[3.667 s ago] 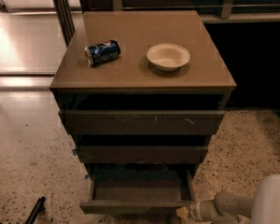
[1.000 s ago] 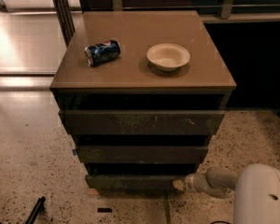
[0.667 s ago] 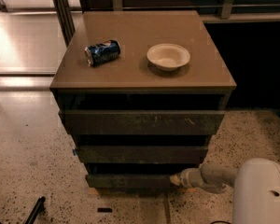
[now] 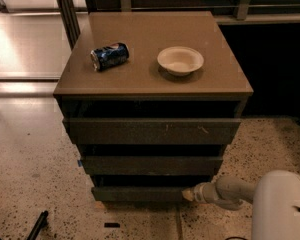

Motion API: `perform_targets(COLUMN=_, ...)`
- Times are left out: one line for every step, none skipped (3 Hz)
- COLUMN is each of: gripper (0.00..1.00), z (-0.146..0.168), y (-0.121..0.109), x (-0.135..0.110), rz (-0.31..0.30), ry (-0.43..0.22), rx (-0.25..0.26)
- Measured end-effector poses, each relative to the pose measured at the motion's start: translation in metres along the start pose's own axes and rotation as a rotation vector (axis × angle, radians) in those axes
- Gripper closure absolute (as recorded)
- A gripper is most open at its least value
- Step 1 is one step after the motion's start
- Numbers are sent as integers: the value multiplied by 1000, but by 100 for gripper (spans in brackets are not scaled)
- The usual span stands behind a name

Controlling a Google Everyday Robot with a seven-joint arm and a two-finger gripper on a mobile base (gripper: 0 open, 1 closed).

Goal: Close bottom drawer

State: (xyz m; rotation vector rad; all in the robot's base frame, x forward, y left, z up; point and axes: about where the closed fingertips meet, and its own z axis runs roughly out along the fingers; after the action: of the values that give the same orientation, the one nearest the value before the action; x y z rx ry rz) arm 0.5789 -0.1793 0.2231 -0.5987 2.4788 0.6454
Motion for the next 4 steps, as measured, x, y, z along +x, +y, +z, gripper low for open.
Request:
perform_targets(gripper=100, z=-17, y=15, x=28, rz=71, ry=11, rx=5)
perform_targets(gripper=100, z=-14, y=14, x=28, rz=79, ry=8, rx=4)
perform_targets(gripper=100, z=-2, y=10, x=25, rz=92, ry=-1, rx=-8)
perform_targets(gripper=100, z=12, y=7, x=25, rz=106, ry=0, rx=-26)
